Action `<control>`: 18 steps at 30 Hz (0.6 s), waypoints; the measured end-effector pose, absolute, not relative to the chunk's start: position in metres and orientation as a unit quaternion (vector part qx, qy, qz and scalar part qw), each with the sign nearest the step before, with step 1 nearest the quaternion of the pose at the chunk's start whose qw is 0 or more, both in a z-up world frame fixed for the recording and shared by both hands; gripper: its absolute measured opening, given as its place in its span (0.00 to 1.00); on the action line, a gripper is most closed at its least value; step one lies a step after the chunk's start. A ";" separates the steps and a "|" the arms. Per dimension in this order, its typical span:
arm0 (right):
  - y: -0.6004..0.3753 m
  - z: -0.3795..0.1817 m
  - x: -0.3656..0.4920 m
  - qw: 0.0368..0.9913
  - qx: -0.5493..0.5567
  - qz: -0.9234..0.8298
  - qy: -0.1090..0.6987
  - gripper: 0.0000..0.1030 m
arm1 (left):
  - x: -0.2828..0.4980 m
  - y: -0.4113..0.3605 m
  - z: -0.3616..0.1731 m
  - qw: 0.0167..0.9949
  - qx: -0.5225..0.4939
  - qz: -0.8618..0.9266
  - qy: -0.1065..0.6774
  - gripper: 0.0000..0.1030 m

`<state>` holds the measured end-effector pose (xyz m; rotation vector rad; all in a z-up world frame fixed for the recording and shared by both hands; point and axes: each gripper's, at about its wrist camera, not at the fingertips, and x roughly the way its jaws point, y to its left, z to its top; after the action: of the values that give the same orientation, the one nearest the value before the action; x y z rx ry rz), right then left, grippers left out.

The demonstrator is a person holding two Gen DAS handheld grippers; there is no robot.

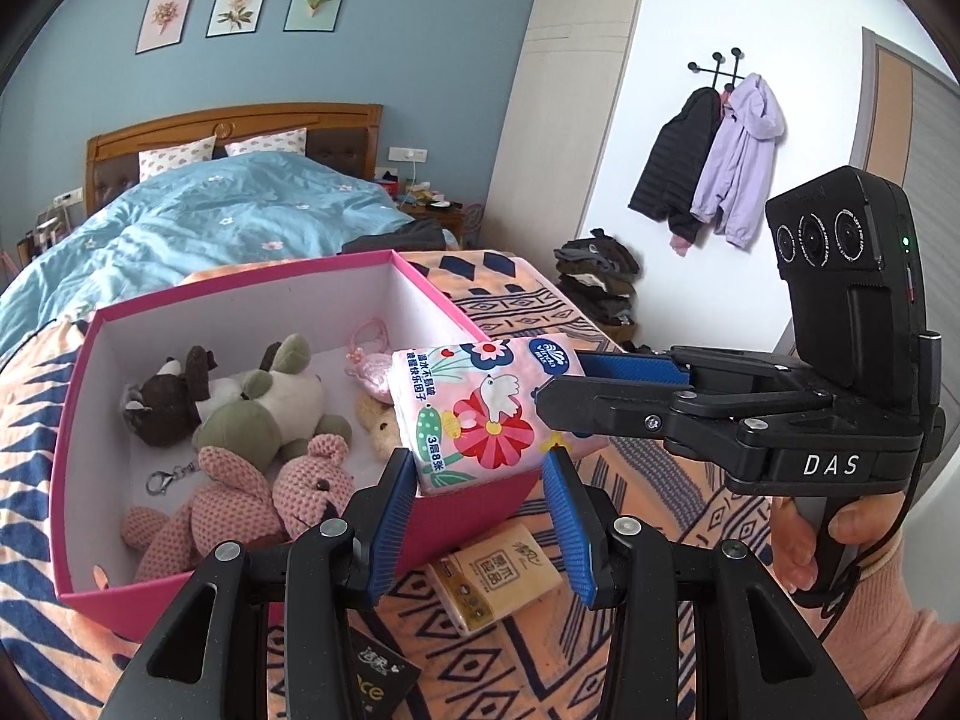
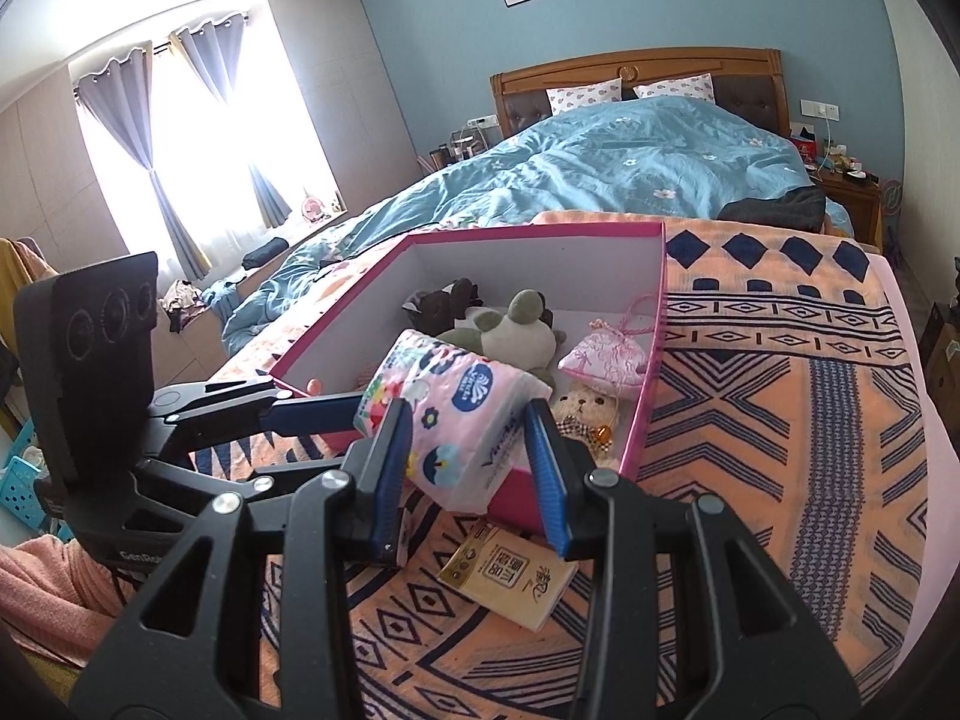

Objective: Organize objects
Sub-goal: 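Carry the tissue pack with the right tool over the box rim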

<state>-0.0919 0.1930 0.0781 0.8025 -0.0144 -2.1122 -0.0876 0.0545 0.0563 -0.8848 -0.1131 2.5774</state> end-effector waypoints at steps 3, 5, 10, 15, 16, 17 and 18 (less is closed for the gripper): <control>0.191 0.077 -0.097 0.425 0.325 -0.845 -0.008 0.41 | -0.092 0.054 0.056 0.204 -0.320 0.924 -0.042 0.42; 0.190 0.076 -0.101 0.424 0.327 -0.844 -0.008 0.41 | -0.096 0.054 0.055 0.202 -0.323 0.924 -0.042 0.42; 0.187 0.075 -0.107 0.420 0.332 -0.844 -0.005 0.41 | -0.103 0.054 0.053 0.199 -0.329 0.922 -0.045 0.42; 0.183 0.072 -0.112 0.417 0.338 -0.844 -0.001 0.41 | -0.109 0.054 0.049 0.195 -0.336 0.920 -0.048 0.42; 0.183 0.072 -0.113 0.416 0.339 -0.844 0.000 0.41 | -0.110 0.054 0.048 0.194 -0.337 0.920 -0.049 0.42; 0.183 0.071 -0.115 0.415 0.340 -0.844 0.001 0.41 | -0.111 0.054 0.047 0.194 -0.338 0.920 -0.049 0.42; 0.182 0.070 -0.116 0.414 0.341 -0.844 0.001 0.41 | -0.113 0.054 0.046 0.193 -0.340 0.919 -0.049 0.42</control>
<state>-0.1155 0.1823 0.0702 0.8583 0.0032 -2.1206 -0.1127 0.0543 0.0461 -0.9534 -0.1370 2.5796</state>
